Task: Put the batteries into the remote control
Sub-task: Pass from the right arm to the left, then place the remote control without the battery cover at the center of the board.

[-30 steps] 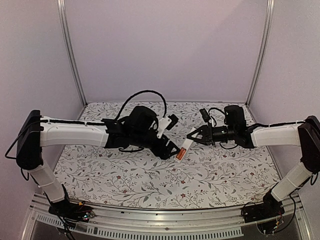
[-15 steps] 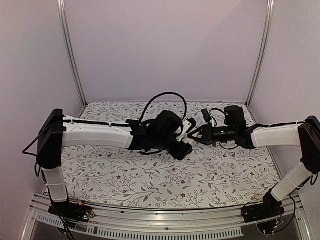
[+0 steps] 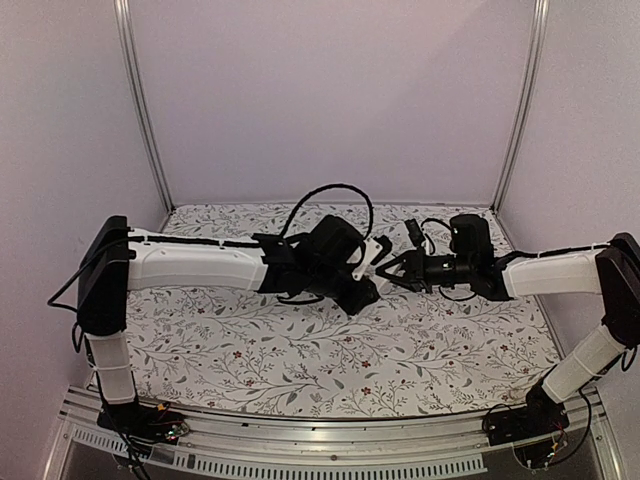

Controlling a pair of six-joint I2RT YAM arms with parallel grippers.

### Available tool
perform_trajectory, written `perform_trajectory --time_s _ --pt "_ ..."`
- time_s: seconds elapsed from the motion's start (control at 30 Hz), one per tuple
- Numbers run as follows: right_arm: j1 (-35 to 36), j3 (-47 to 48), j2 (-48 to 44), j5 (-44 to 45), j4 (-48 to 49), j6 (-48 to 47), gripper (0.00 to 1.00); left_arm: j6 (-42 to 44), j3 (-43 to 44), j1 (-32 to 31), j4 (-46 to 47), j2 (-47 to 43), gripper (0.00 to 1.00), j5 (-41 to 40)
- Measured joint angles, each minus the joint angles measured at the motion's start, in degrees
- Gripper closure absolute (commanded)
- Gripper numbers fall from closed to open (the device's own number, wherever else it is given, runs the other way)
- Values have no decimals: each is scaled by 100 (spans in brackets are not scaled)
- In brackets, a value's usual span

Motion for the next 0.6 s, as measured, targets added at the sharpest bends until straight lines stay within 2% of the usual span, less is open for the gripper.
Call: perform_trajectory --time_s 0.1,0.27,0.43,0.6 --pt "0 -4 -2 -61 2 0 48 127 0 37 -81 0 84 142" --pt "-72 -59 -39 -170 37 57 28 590 0 68 -557 0 84 343" --pt "-511 -343 -260 -221 46 96 17 1268 13 96 -1145 20 84 619" --pt "-1049 -592 -549 -192 -205 17 15 2020 358 129 -1950 479 84 870"
